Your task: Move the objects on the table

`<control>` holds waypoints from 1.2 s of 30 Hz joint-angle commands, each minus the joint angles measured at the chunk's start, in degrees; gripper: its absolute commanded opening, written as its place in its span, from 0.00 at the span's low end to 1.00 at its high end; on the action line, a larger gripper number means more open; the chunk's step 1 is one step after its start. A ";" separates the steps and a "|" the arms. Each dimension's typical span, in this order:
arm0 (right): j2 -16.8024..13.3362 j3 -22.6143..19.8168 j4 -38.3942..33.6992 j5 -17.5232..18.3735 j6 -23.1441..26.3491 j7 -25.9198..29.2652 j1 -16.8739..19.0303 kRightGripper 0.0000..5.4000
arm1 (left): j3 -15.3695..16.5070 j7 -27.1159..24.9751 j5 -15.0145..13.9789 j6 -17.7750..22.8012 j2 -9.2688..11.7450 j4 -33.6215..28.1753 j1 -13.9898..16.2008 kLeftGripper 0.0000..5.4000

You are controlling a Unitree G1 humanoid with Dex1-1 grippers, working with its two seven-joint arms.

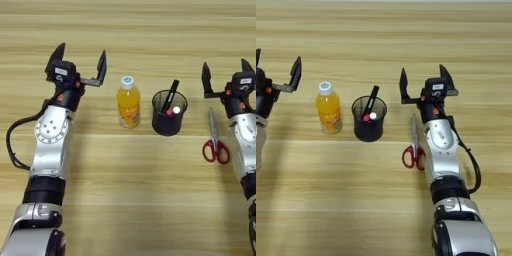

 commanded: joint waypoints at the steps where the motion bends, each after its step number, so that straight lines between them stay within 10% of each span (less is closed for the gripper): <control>1: -0.55 -0.52 -3.89 1.34 3.14 0.84 1.95 1.00 | 0.73 1.38 0.49 -2.19 0.19 3.37 -1.81 1.00; 16: 1.06 5.96 -37.33 1.23 28.75 0.78 24.02 1.00 | 0.61 2.96 1.26 -4.08 -0.11 6.63 -3.06 1.00; 36: 1.29 8.18 -46.00 0.10 47.65 -0.60 38.49 1.00 | 0.82 2.81 0.08 -3.44 -0.67 8.48 -3.95 1.00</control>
